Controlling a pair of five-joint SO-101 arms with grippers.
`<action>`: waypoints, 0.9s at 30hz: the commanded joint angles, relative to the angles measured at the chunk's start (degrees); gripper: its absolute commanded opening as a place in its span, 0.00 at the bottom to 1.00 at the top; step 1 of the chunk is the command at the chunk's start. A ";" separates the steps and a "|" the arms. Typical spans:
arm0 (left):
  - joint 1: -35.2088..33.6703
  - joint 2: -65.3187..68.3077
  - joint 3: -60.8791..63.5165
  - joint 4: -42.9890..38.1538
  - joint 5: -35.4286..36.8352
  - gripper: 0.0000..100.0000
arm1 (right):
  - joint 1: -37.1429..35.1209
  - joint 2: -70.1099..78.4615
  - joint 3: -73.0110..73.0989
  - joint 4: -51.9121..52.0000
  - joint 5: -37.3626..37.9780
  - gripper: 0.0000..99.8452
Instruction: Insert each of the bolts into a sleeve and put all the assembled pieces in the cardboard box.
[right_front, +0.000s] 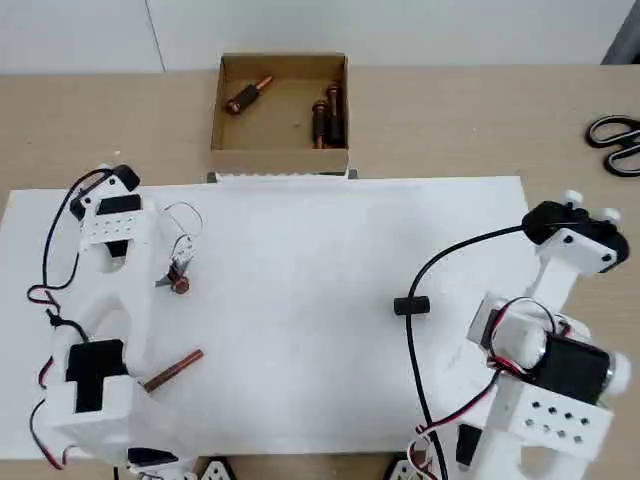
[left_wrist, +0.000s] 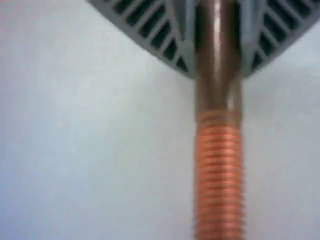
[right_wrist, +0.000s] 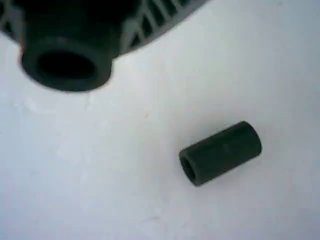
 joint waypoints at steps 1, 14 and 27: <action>0.18 -4.31 -6.90 3.96 12.31 0.01 | 0.40 -0.75 -0.18 -1.36 0.00 0.00; 2.20 -4.57 -14.20 7.82 48.00 0.01 | 0.31 -0.75 0.53 -1.36 -2.29 0.00; 2.20 -5.19 -14.55 7.65 53.19 0.12 | 0.31 -0.75 0.53 -1.36 -2.29 0.00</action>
